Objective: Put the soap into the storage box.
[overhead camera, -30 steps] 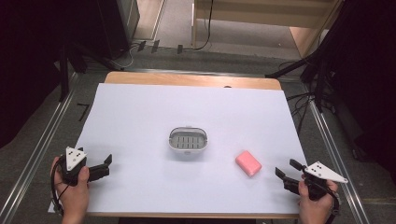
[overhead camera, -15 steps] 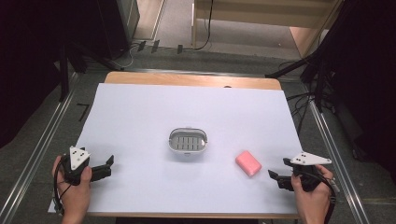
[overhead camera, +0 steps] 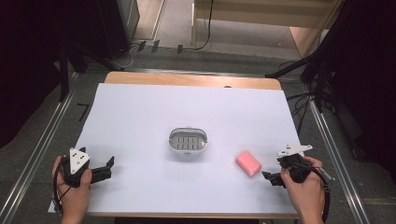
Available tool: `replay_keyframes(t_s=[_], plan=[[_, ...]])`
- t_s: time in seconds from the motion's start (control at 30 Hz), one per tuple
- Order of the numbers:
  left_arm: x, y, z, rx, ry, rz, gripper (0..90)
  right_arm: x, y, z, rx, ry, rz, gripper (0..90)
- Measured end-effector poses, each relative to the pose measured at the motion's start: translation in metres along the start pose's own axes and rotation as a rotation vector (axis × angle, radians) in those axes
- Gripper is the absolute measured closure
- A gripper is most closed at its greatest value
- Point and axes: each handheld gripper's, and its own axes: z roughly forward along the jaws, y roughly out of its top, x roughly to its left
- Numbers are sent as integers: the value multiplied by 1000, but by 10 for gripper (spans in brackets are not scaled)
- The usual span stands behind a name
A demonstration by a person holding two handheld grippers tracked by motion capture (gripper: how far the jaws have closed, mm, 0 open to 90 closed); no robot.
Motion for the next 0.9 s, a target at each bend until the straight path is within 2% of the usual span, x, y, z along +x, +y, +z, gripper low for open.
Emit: replay_keyframes(t_s=[0.03, 0.13, 0.17, 0.33, 0.4, 0.73, 0.87, 0.9], plan=[[0, 0, 0, 5, -1, 7, 0, 2, 4, 2, 37, 13, -11, 222], [0, 0, 0, 6, -1, 9, 0, 4, 7, 4, 68, 7, -15, 213], [0, 0, 0, 7, -2, 8, 0, 6, 11, 6, 95, 10, -23, 206], [0, 0, 0, 6, -5, 12, 0, 9, 18, 9, 138, 19, -26, 195], [0, 0, 0, 6, -6, 14, 0, 13, 23, 12, 161, 38, -17, 195], [-1, 0, 0, 5, -8, 15, 0, 22, 42, 19, 186, 39, -26, 194], [-1, 0, 0, 4, -6, 17, 0, 22, 46, 21, 188, 39, -13, 200], [-1, 0, 0, 3, -5, 17, 0, 22, 49, 23, 179, 49, -2, 233]])
